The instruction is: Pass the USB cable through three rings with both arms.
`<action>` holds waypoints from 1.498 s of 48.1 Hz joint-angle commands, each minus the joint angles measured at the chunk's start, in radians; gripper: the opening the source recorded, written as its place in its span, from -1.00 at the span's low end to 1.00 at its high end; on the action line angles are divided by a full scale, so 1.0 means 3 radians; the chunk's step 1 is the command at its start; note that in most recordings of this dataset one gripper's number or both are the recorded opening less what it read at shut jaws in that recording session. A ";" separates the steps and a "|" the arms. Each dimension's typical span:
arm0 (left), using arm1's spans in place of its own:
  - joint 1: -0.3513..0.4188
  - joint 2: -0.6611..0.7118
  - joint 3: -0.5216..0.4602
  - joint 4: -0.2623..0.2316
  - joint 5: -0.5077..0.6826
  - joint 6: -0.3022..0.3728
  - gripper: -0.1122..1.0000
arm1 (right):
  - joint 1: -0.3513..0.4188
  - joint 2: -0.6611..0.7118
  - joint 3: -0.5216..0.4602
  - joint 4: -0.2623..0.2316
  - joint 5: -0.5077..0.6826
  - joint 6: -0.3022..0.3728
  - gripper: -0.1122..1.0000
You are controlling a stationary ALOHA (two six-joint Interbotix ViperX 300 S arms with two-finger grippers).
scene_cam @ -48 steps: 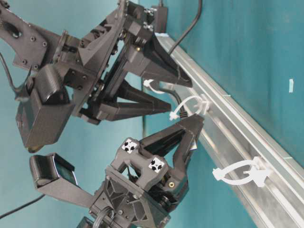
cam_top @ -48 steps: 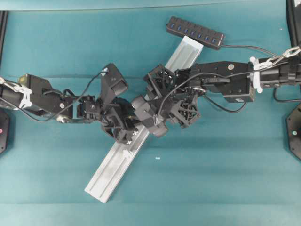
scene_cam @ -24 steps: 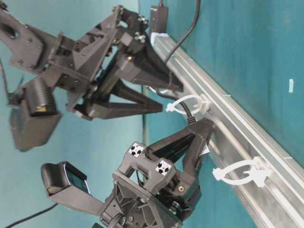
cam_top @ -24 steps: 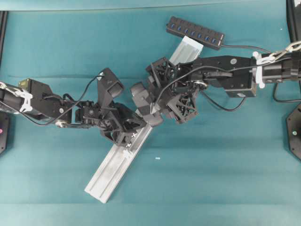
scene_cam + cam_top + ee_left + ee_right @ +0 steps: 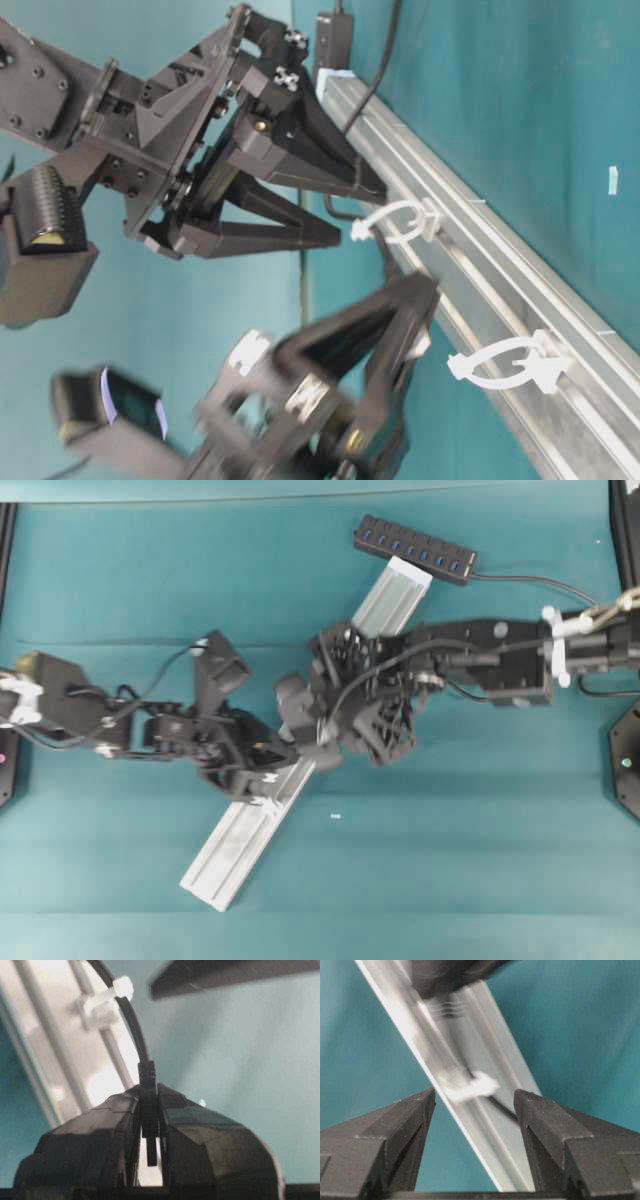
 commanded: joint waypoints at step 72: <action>-0.0061 -0.0194 0.0056 0.0010 -0.0031 -0.0097 -0.67 | 0.0189 0.0235 0.0041 -0.0015 -0.0690 0.0133 0.20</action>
